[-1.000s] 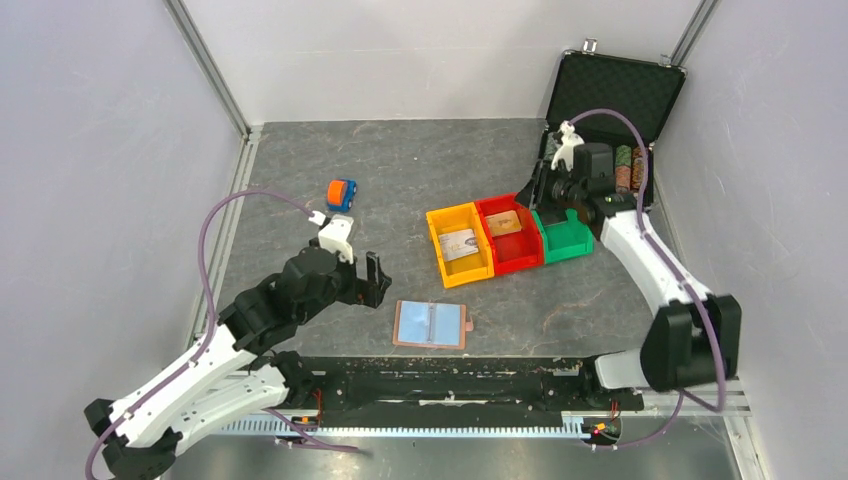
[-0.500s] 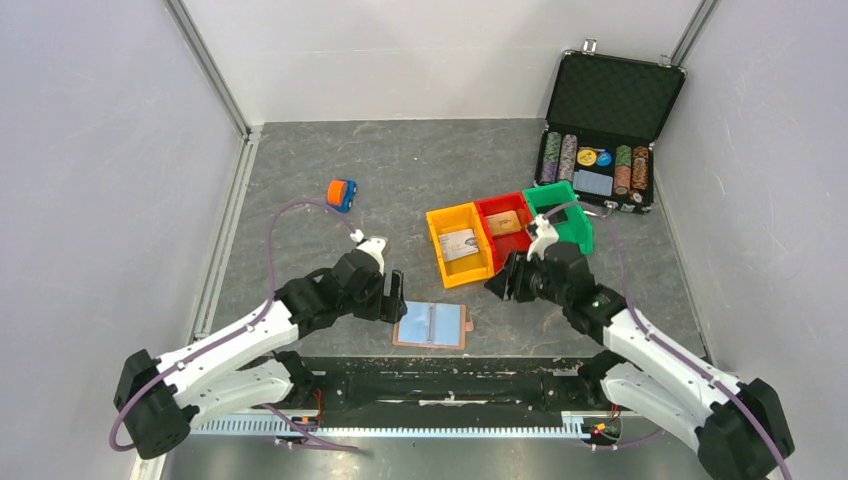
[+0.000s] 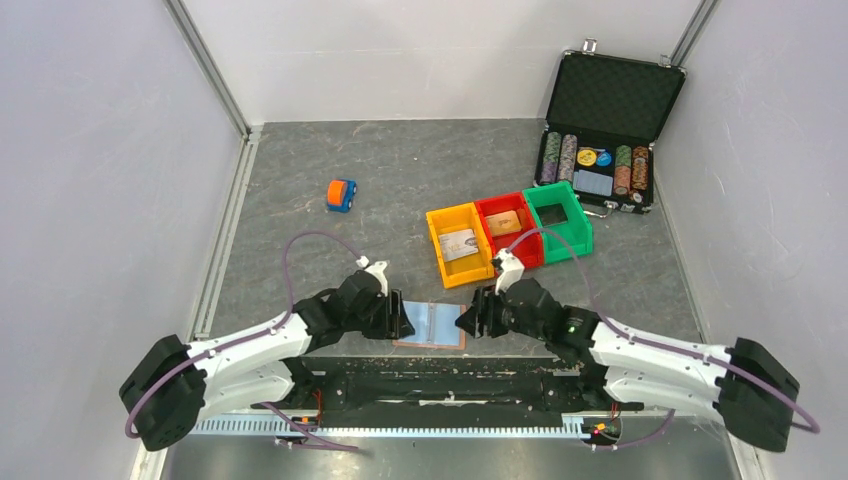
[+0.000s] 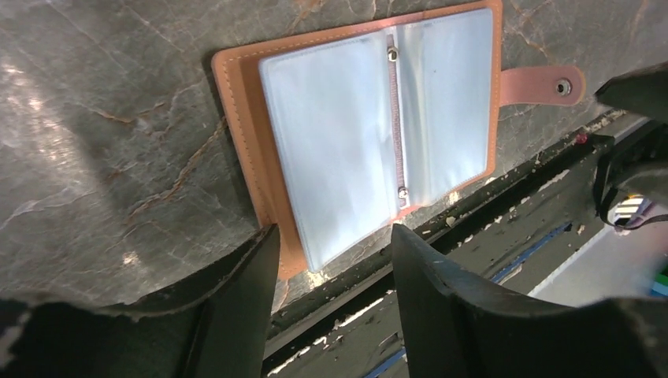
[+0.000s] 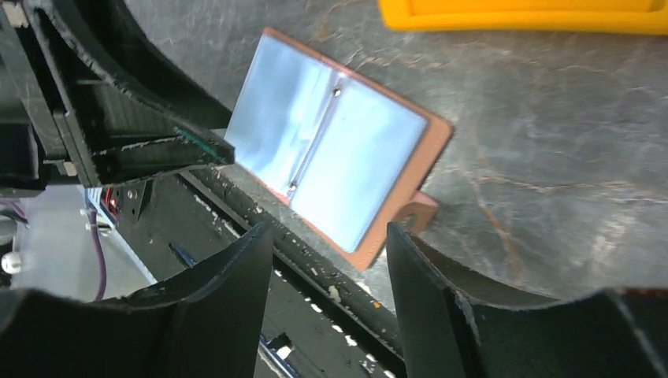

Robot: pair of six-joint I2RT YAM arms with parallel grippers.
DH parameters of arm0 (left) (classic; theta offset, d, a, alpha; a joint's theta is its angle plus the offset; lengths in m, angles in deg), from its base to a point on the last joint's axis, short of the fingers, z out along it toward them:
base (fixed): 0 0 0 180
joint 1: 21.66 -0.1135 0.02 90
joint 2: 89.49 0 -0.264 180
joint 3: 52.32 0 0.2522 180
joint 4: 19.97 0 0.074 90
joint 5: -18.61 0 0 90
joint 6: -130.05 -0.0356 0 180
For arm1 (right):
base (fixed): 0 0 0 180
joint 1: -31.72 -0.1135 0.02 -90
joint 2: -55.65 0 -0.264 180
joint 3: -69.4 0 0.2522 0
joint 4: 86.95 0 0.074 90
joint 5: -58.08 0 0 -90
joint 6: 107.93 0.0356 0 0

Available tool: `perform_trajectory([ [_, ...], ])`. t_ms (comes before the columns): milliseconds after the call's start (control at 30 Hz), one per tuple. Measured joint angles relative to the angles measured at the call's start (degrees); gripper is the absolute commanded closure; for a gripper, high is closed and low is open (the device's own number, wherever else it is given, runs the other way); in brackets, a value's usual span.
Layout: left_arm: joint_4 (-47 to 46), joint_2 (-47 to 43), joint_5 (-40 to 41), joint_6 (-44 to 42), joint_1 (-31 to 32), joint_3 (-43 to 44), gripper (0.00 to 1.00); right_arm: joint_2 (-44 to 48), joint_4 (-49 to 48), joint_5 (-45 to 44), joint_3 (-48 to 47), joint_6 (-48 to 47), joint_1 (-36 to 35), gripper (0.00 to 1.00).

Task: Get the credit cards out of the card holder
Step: Remove the credit card from the card holder.

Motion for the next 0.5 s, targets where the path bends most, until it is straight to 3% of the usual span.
perform_trajectory([
  [167, -6.75, -0.26, -2.71, 2.80, 0.00, -3.54, 0.49, -7.32, -1.31, -5.57, -3.93, 2.10, -8.02, 0.35],
  [500, -14.40, -2.84, -6.62, 6.38, 0.00, -7.91, 0.56, -14.05, -2.34, -11.37, -6.38, 4.24, -11.23, 0.35],
])
